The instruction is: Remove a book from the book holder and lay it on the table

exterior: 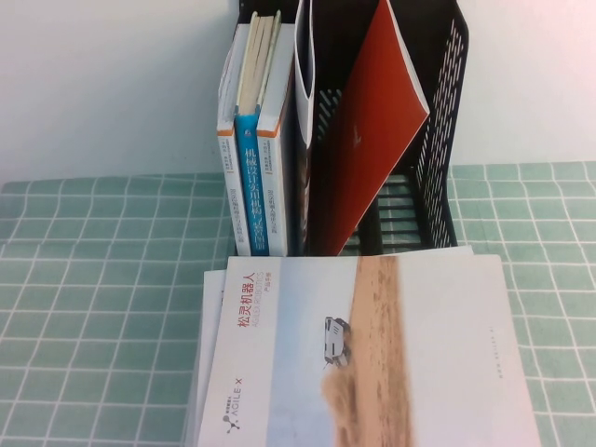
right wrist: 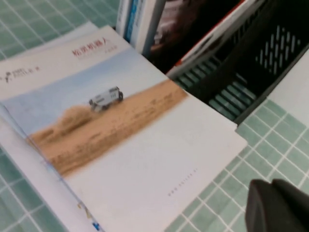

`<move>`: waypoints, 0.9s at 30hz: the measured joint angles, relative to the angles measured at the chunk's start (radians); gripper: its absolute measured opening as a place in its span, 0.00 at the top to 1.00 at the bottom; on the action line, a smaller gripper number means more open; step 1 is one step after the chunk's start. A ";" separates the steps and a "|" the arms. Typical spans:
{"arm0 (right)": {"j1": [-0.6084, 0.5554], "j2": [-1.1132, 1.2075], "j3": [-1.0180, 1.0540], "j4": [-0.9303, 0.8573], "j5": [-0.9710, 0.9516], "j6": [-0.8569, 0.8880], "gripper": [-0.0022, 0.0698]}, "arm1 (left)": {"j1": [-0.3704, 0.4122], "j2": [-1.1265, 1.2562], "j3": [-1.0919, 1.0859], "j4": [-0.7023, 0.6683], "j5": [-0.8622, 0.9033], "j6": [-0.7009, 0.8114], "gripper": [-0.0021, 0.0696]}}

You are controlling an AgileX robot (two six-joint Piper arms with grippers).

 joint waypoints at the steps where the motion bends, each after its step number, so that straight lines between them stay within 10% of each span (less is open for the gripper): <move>1: 0.000 -0.051 0.054 0.002 -0.048 0.009 0.97 | 0.000 -0.022 0.047 -0.002 -0.065 0.004 0.97; 10: 0.000 -0.351 0.462 -0.086 -0.368 0.074 0.97 | 0.000 -0.080 0.334 0.040 -0.363 0.010 0.97; 27: 0.000 -0.390 0.497 -0.089 -0.416 0.112 0.97 | 0.000 -0.080 0.357 0.055 -0.372 0.006 0.97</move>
